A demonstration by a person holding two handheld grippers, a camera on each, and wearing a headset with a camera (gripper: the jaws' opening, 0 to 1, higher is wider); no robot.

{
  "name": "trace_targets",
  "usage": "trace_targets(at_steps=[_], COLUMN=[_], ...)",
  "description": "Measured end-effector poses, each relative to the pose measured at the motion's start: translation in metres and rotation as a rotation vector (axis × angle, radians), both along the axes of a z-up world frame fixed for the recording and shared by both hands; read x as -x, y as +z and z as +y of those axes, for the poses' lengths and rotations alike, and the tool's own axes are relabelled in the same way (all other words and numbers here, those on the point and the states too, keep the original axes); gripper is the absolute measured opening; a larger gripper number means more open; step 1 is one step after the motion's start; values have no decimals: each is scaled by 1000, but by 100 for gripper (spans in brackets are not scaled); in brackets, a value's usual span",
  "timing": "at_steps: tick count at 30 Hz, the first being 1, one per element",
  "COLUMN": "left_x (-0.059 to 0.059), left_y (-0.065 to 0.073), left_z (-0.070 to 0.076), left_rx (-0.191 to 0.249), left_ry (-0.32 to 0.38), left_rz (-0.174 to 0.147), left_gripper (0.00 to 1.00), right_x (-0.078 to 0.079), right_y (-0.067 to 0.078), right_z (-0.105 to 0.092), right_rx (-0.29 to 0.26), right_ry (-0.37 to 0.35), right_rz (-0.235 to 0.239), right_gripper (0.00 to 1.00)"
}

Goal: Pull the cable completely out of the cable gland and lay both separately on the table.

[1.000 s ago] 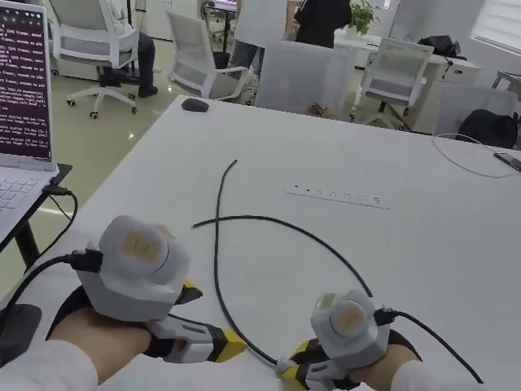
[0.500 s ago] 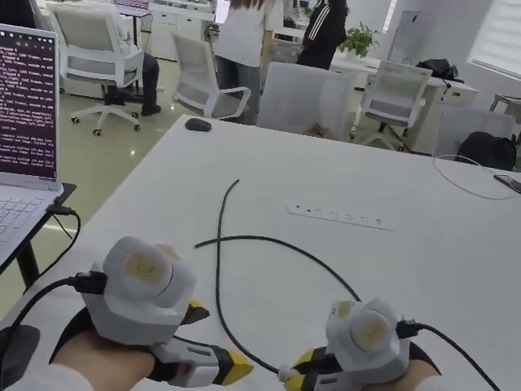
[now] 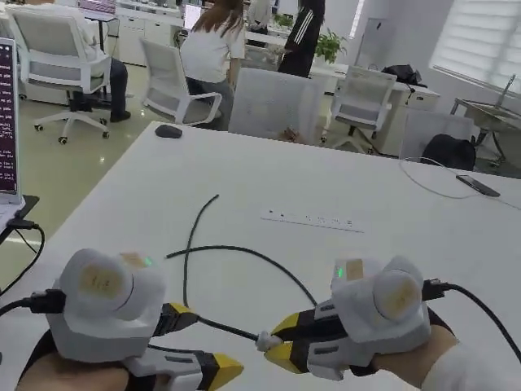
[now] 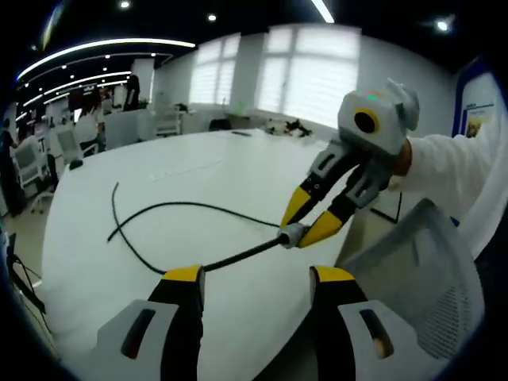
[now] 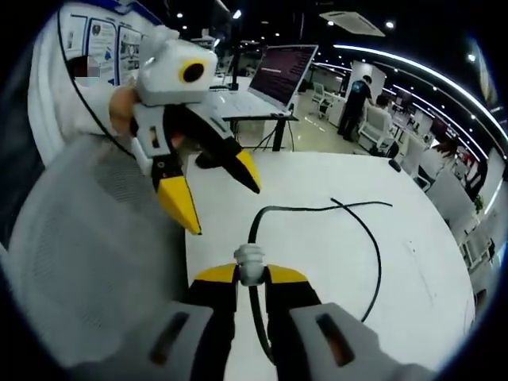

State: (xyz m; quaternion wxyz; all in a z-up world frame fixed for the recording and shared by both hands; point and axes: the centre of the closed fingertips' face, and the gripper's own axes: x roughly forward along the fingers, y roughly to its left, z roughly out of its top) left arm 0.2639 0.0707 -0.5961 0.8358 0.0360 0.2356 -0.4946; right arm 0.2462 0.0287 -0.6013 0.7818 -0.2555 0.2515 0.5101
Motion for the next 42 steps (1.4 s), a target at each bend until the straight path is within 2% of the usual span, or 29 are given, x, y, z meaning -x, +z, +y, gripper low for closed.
trace_targets(at_steps=[3,4,7,8,11,12,13,14,16,20,23,24,25,26,27,29,32,37,40,41,42], left_x=[1,3,9,9,14,19,24,27,33,39,44,43,42,42,42,40,44,44,46,47,48], left_y=[15,22,37,41,53,57,59,60,61,65,67,66,65,63,62,62,64,65,69,73,74], left_z=[-4,-8,-14,-15,-18,-21,-25,-27,-31,-35,-39,-39,-39,-38,-37,-36,-35,-34,-34,-33,-33], left_rx=[74,118,224,248,303,319,337,343,341,343,362,354,356,373,382,388,379,352,361,373,376], left_ry=[-12,-22,-53,-56,-89,-109,-138,-148,-189,-224,-256,-251,-248,-230,-225,-230,-241,-250,-261,-265,-271], left_rz=[-29,-31,-10,-8,-33,-33,-18,-9,-17,-36,-26,-22,-11,58,92,115,111,66,44,35,27], left_gripper=[52,51,46,45,43,41,39,37,29,22,17,16,16,16,16,16,15,15,15,15,14], right_x=[8,10,15,17,21,24,25,27,27,30,33,33,33,33,33,34,36,36,36,34,35], right_y=[19,22,35,39,48,51,53,55,56,57,55,54,53,53,53,53,54,56,62,66,73], right_z=[7,8,10,11,11,11,11,11,10,10,14,13,13,13,13,13,15,15,16,16,15], right_rx=[-3,-4,-7,-5,4,8,12,24,41,46,62,73,81,80,78,63,50,-7,-98,-129,-188], right_ry=[62,72,110,125,148,169,180,197,207,224,250,253,257,257,257,255,256,237,207,197,191], right_rz=[-58,-66,-107,-123,-148,-159,-168,-184,-202,-207,-221,-226,-234,-233,-233,-230,-229,-214,-179,-182,-164], right_gripper=[11,11,11,11,11,11,11,11,11,11,11,11,11,11,11,11,12,12,14,17,19])
